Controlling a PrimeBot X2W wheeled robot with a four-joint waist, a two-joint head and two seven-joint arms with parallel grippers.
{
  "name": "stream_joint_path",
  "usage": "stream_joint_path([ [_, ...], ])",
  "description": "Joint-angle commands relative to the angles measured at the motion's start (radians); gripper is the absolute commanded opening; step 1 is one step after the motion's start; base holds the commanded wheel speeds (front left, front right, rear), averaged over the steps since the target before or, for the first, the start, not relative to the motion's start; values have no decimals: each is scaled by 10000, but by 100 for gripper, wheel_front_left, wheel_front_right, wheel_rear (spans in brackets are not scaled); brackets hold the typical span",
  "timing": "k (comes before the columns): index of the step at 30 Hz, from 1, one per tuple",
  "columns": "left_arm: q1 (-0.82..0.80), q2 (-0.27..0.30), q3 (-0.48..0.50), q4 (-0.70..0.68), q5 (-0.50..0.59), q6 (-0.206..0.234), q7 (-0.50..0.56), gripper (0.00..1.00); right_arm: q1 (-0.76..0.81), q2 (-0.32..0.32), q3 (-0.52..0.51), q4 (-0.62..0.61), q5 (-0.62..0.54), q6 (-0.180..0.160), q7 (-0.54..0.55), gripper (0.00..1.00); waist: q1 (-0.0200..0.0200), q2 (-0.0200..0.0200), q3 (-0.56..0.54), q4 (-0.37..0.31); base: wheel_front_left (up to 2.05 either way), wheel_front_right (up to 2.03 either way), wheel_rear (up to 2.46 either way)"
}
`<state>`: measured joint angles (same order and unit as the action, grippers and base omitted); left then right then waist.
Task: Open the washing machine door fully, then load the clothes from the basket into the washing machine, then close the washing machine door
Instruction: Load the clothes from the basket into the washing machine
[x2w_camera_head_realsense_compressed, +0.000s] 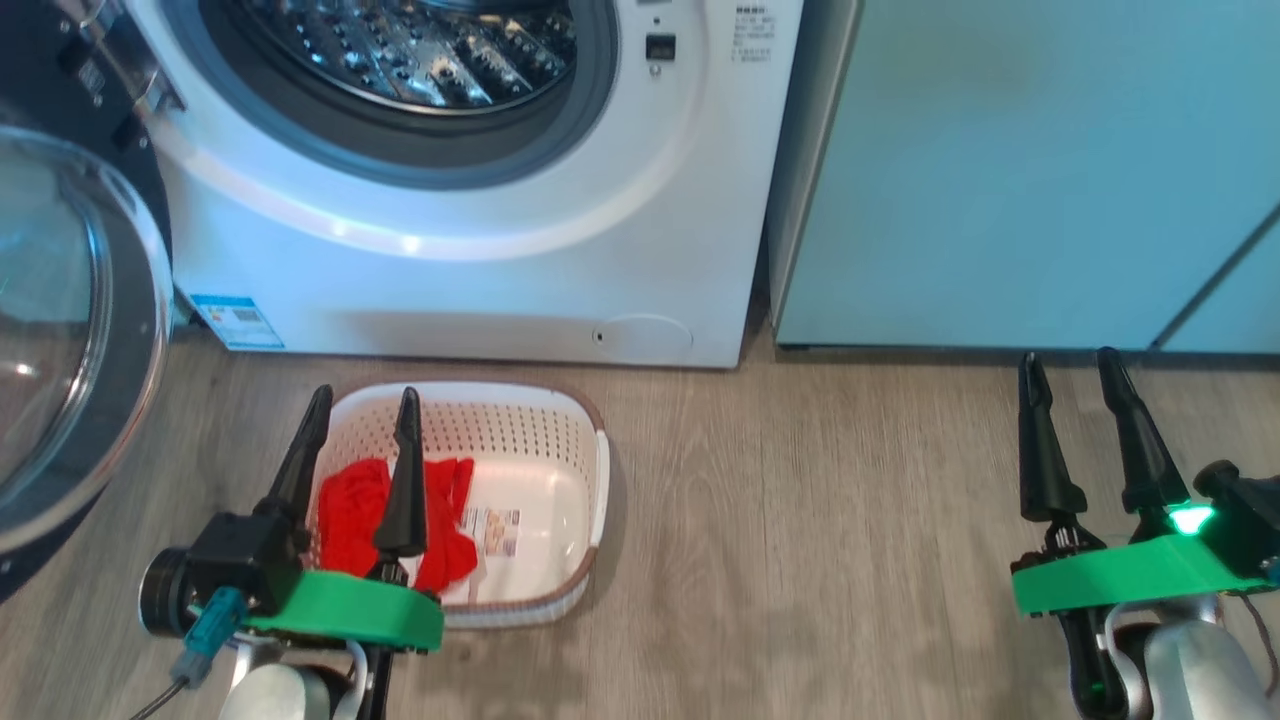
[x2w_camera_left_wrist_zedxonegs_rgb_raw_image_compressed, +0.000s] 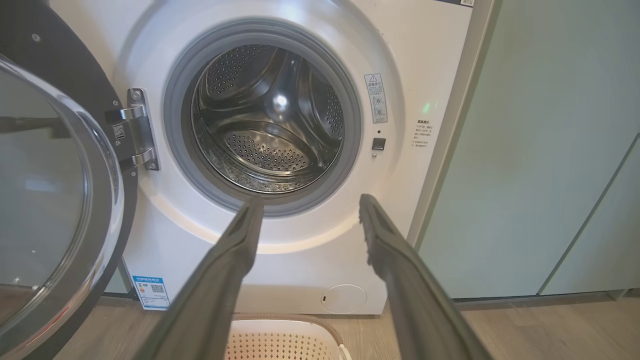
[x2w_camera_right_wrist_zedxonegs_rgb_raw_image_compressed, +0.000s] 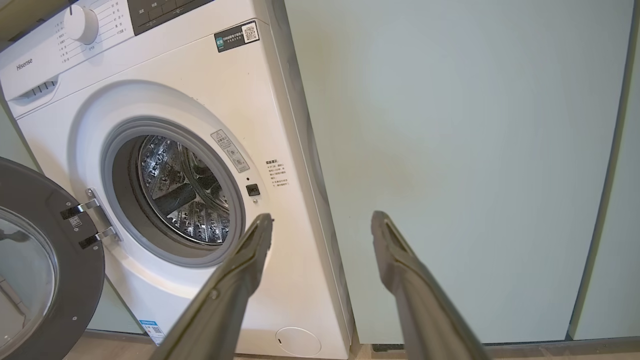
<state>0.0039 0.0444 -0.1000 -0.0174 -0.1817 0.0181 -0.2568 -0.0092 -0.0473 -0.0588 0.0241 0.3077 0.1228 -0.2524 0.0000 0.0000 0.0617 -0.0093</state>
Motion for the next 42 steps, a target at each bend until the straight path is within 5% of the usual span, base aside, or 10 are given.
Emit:
stream_joint_path([
  [1, -370, 58, 281, -312, 60, 80, -49, 100, -252, -29, 253, -296, -70, 79, -92, 100, 0, 0, -11, 18, 120, -120, 0],
  [29, -163, 58, 241, 123, 200, 160, -49, 100, -121, -29, 477, -352, -148, 79, -50, 100, 0, 0, -181, 171, 14, -14, 0],
  [42, -636, 58, 393, 1897, 445, 477, -49, 100, -409, -29, 540, -832, -383, 79, 184, 100, 0, 0, 1482, 131, 0, 0, 0],
])
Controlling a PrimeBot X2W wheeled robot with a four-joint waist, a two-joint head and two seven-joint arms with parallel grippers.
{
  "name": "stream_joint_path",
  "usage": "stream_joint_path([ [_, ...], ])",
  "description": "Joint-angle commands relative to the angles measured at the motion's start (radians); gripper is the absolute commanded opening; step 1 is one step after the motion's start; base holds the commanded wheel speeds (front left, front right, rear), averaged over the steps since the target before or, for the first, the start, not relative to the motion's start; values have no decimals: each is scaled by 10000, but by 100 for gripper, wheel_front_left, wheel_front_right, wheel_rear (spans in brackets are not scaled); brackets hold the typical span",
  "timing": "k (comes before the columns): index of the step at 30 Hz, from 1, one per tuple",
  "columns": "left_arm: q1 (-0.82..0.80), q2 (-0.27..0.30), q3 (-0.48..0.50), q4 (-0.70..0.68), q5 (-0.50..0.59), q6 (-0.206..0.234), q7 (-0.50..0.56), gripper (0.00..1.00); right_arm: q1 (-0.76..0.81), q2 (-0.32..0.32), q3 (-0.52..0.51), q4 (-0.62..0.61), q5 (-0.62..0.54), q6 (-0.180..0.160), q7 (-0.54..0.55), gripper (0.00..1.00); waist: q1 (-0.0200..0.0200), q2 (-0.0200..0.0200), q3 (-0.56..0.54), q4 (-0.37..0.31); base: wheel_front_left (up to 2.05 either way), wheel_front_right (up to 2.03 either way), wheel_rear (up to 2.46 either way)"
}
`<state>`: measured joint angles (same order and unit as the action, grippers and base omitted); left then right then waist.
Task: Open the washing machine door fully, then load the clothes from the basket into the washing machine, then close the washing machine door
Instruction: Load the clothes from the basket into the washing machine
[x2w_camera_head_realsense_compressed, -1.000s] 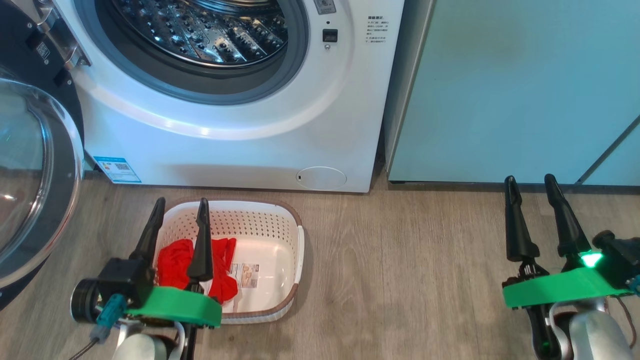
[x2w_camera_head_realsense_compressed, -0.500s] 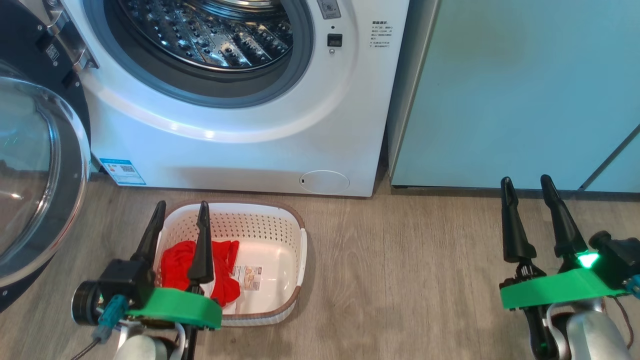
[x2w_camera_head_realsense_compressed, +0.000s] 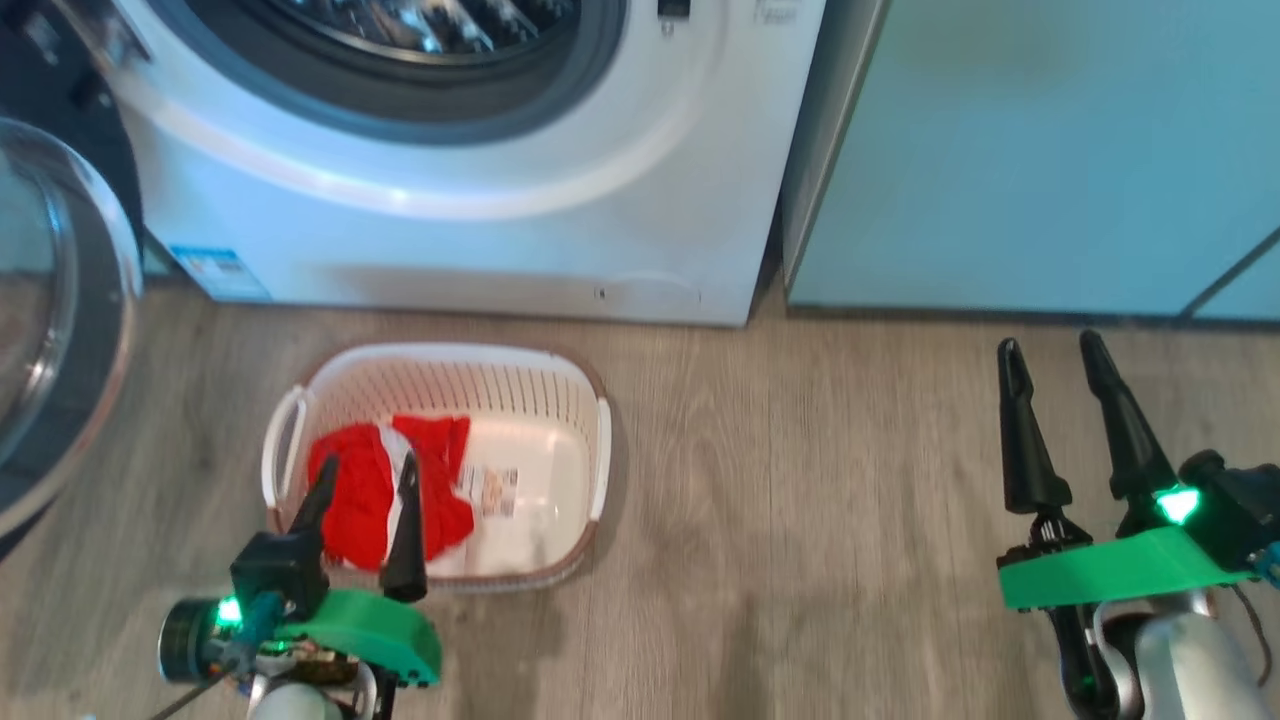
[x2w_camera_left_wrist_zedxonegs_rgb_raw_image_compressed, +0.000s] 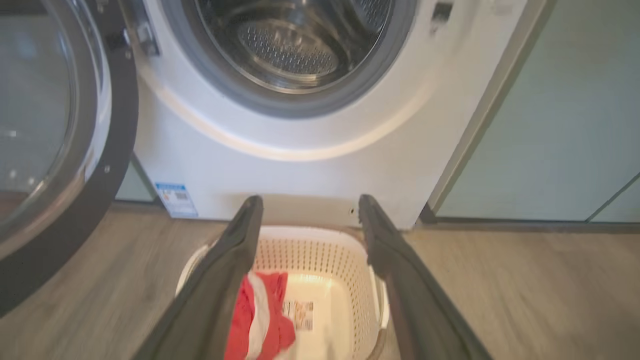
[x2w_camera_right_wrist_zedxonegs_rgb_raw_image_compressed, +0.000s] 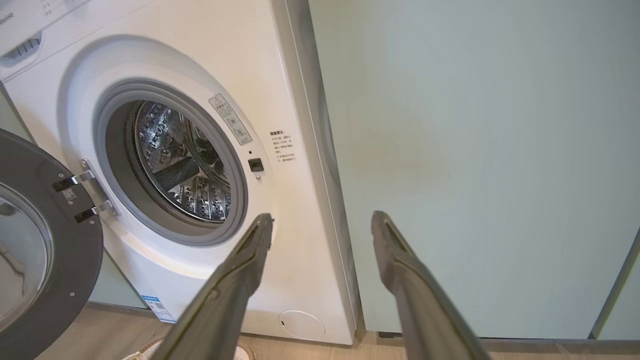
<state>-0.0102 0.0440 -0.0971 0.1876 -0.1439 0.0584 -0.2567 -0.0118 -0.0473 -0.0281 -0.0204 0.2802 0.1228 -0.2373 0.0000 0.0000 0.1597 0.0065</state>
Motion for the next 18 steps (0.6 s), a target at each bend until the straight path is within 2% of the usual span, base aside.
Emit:
stream_joint_path([
  [1, -660, 62, 412, 315, 105, 126, -51, 100, -434, -29, 242, -453, -151, 79, 69, 100, 0, 0, 752, -30, 0, 0, 0],
  [4, -1410, 145, 534, 1737, 201, 136, -51, 100, -600, -29, 364, -637, -382, 79, 183, 100, 0, 0, 1447, -43, 0, 0, 0],
  [5, -1410, 145, 534, 1737, 201, 136, -51, 100, -600, -29, 364, -637, -382, 79, 183, 100, 0, 0, 1447, -43, 0, 0, 0],
  [6, -1972, 238, 560, 2694, 250, 76, -51, 100, -712, -29, 428, -775, -512, 79, 255, 100, 0, 0, 1919, -76, 0, 0, 0],
  [8, -2574, 353, 537, 3616, 341, 17, -51, 100, -839, -29, 480, -919, -643, 79, 309, 100, 0, 0, 2381, -123, 0, 0, 0],
  [9, -2574, 353, 537, 3616, 341, 17, -51, 100, -839, -29, 480, -919, -643, 79, 309, 100, 0, 0, 2381, -123, 0, 0, 0],
  [18, -4951, 918, 389, 7230, 535, -340, -51, 100, -1182, -29, 568, -1323, -833, 79, 315, 100, 0, 0, 4165, -588, 0, 0, 0],
])
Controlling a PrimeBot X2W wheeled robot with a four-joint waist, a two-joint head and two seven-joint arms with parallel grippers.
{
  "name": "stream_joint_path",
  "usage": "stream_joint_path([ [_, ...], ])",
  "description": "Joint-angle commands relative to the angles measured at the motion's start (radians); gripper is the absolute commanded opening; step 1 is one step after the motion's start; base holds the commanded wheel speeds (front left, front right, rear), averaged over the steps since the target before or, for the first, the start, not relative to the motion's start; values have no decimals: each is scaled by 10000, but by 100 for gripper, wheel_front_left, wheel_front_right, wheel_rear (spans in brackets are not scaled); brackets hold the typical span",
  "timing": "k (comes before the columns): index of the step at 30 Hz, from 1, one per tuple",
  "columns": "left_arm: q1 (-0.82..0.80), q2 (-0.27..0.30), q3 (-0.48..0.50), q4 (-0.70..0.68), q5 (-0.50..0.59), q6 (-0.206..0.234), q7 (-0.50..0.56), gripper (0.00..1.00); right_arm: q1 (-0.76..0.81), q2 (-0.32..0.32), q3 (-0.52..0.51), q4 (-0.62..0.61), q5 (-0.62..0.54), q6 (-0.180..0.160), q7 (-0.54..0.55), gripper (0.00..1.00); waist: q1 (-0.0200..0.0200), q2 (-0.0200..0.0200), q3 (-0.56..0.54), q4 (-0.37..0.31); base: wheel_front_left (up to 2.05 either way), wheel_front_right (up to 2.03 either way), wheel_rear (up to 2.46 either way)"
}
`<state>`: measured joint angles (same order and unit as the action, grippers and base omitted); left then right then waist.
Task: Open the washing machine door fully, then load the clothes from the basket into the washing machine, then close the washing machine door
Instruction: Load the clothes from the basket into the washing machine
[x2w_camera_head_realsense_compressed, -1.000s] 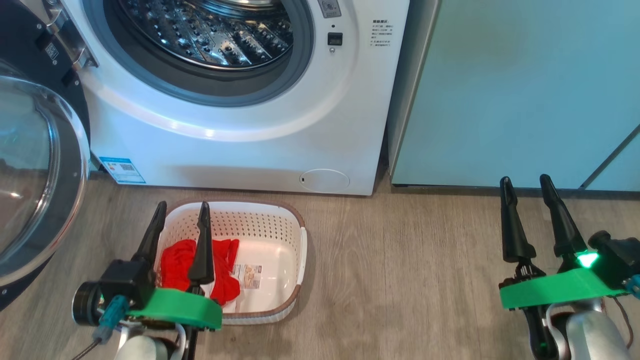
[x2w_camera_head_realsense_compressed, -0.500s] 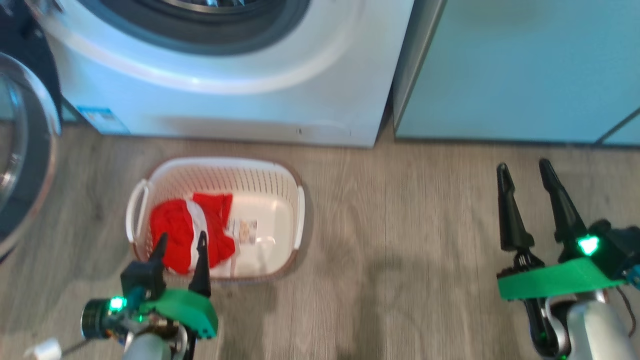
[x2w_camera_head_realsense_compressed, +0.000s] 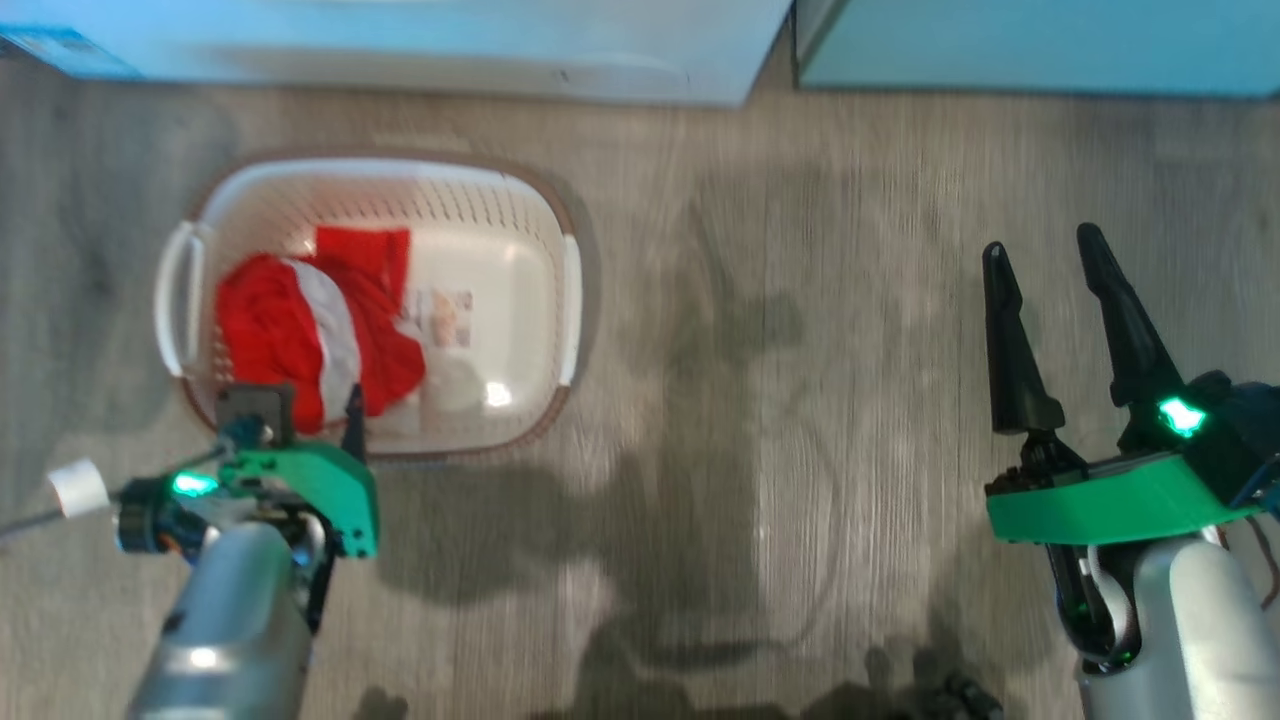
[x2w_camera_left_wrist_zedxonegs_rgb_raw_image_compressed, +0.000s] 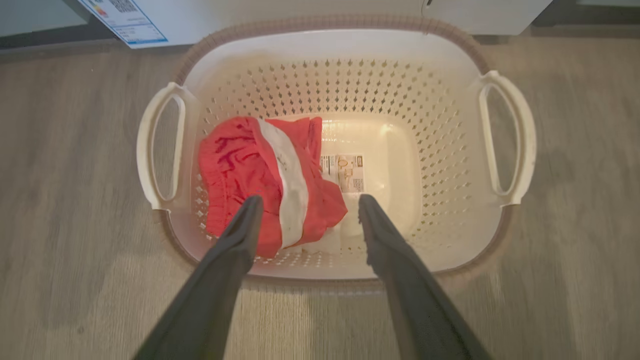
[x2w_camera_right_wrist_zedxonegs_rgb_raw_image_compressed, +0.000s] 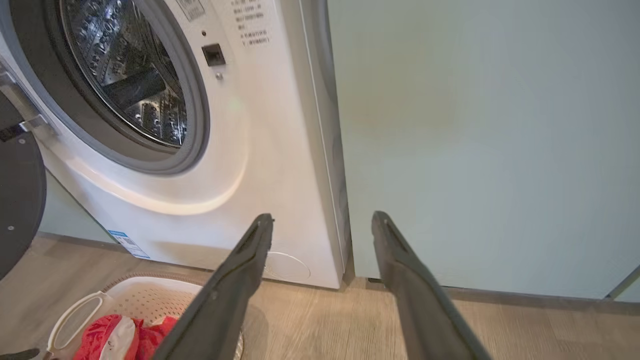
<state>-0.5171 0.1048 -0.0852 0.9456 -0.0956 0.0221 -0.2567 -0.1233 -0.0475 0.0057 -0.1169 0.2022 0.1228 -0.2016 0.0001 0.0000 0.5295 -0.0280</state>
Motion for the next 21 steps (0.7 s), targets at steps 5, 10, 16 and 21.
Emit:
stream_joint_path([
  [5, -1012, 650, 172, 1161, 106, -97, 93, 100, -172, -28, 240, -411, -19, 79, -151, 100, -1, 0, 1213, -506, 0, 0, 0],
  [10, -1948, 952, 246, 2147, -14, -62, 221, 100, -259, -28, 289, -417, 97, 79, -281, 100, -1, 0, 1912, -721, 0, 0, 0],
  [16, -2819, 1455, 490, 2903, -239, 371, 640, 100, -367, -28, 402, -407, 232, 79, -440, 100, -1, 0, 2646, -967, 0, 0, 0],
  [21, -3343, 1852, 958, 3122, -759, 456, 893, 100, -404, -28, 485, -372, 353, 79, -531, 100, -1, 0, 3147, -1169, 0, 0, 0],
])
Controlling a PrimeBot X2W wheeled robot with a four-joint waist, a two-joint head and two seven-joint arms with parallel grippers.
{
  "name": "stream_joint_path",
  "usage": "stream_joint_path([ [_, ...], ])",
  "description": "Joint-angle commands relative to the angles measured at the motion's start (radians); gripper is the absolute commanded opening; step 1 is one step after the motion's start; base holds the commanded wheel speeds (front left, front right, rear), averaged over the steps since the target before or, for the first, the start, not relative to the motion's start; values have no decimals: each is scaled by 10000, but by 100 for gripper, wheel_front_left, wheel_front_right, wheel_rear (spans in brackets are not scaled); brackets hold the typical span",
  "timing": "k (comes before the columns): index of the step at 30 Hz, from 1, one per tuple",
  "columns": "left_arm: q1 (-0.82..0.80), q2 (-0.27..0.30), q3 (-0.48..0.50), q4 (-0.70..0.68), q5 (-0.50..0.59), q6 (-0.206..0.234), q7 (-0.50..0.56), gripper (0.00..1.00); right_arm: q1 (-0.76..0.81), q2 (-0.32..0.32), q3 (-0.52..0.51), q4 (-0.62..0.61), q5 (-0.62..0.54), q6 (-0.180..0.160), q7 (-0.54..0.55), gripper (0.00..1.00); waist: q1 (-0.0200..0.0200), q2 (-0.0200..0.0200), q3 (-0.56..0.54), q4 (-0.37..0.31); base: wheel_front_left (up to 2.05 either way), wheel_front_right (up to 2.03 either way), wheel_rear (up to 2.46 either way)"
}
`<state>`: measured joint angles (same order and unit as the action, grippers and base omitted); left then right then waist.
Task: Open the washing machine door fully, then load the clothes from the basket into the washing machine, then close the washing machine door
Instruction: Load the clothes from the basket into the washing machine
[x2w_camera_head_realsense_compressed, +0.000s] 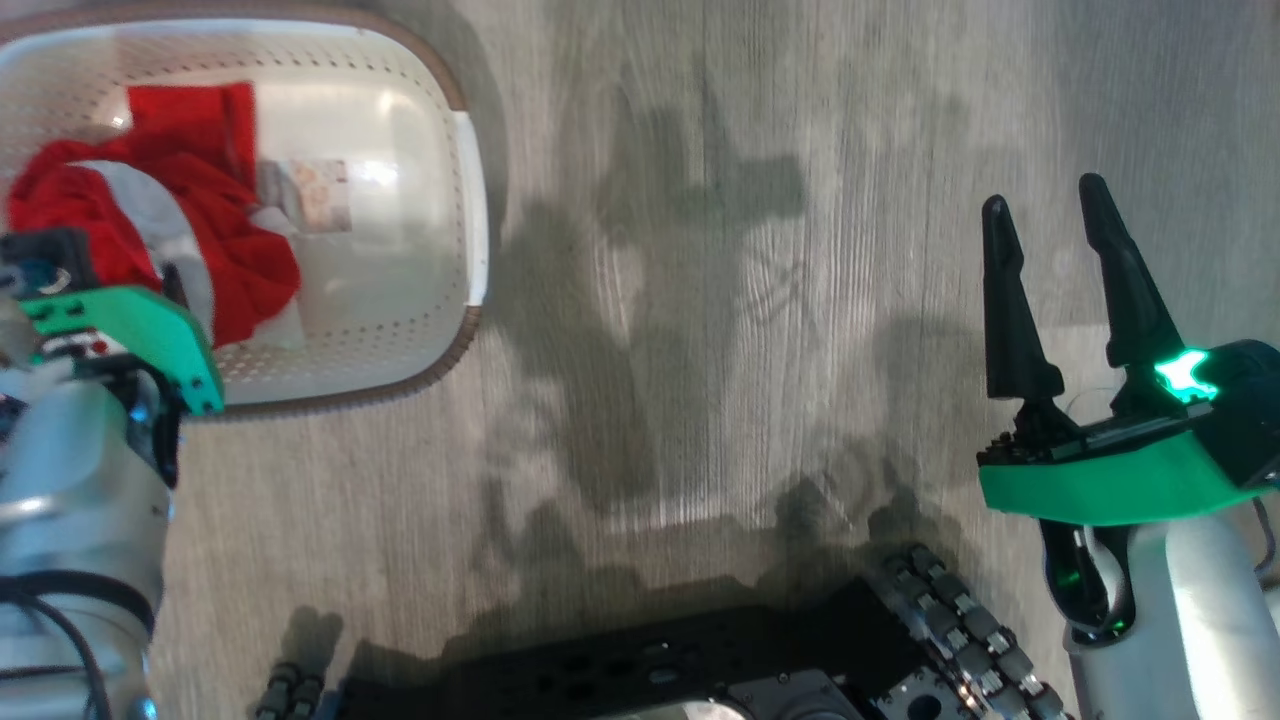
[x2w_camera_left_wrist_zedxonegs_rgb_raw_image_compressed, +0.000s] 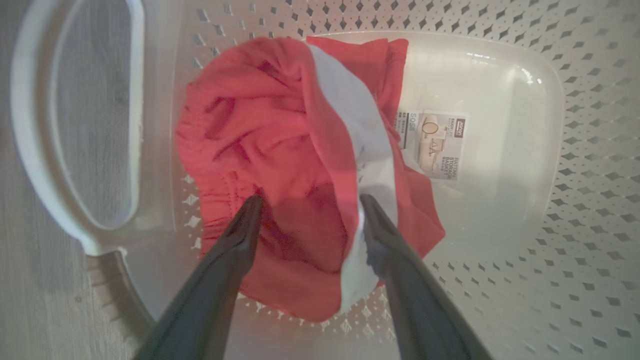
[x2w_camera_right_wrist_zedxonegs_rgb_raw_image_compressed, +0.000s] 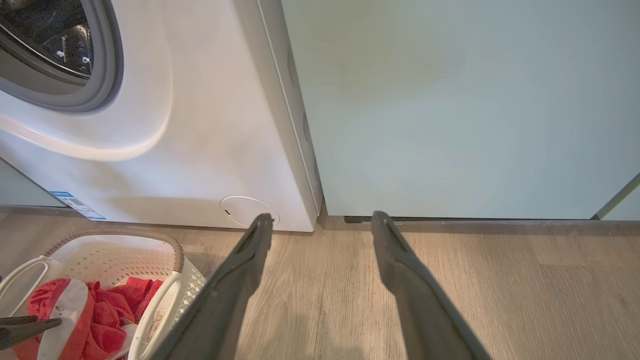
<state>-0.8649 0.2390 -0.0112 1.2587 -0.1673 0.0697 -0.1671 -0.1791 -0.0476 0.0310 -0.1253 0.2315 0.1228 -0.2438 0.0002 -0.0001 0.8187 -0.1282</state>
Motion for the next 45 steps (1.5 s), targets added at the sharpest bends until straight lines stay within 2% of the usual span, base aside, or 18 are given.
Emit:
stream_joint_path([
  [1, 51, 571, 210, 13, -65, -119, 11, 100, 143, -26, 239, -278, 87, 79, -121, 100, -2, 1, 342, -203, 0, 0, 0],
  [4, -166, 727, 39, 71, 21, -331, 72, 100, 100, -26, 257, -245, 159, 79, -150, 100, -2, 1, 566, -287, 0, 0, 0],
  [18, -808, 1048, -357, 253, 106, -305, 862, 100, -111, -26, 326, -413, 374, 79, -178, 100, -2, 1, 1215, -484, 0, 0, 0],
  [19, -822, 1056, -369, 260, 88, -342, 915, 60, -119, -26, 324, -418, 377, 79, -178, 100, -2, 1, 1223, -486, 0, 0, 0],
  [20, -828, 1063, -382, 264, 68, -407, 907, 12, -123, -26, 323, -414, 381, 79, -178, 100, -2, 1, 1223, -487, 0, 0, 0],
  [21, -829, 1075, -412, 267, 70, -451, 858, 0, -128, -26, 325, -402, 380, 79, -178, 100, -2, 1, 1216, -487, 0, 0, 0],
  [31, -241, 856, -525, 300, -84, -401, 601, 0, -262, -26, 448, -171, 313, 79, -179, 100, -2, 1, 356, -396, 0, 0, 0],
  [39, 665, 490, -533, 270, -301, -502, -505, 0, -89, -26, 520, 124, 177, 79, -179, 100, -2, 1, -1211, -226, 0, 0, 0],
  [45, 1355, 192, -793, -257, -160, -493, -910, 0, 76, -26, 718, 384, 82, 79, -179, 100, -2, 1, -2568, 60, 0, 0, 0],
])
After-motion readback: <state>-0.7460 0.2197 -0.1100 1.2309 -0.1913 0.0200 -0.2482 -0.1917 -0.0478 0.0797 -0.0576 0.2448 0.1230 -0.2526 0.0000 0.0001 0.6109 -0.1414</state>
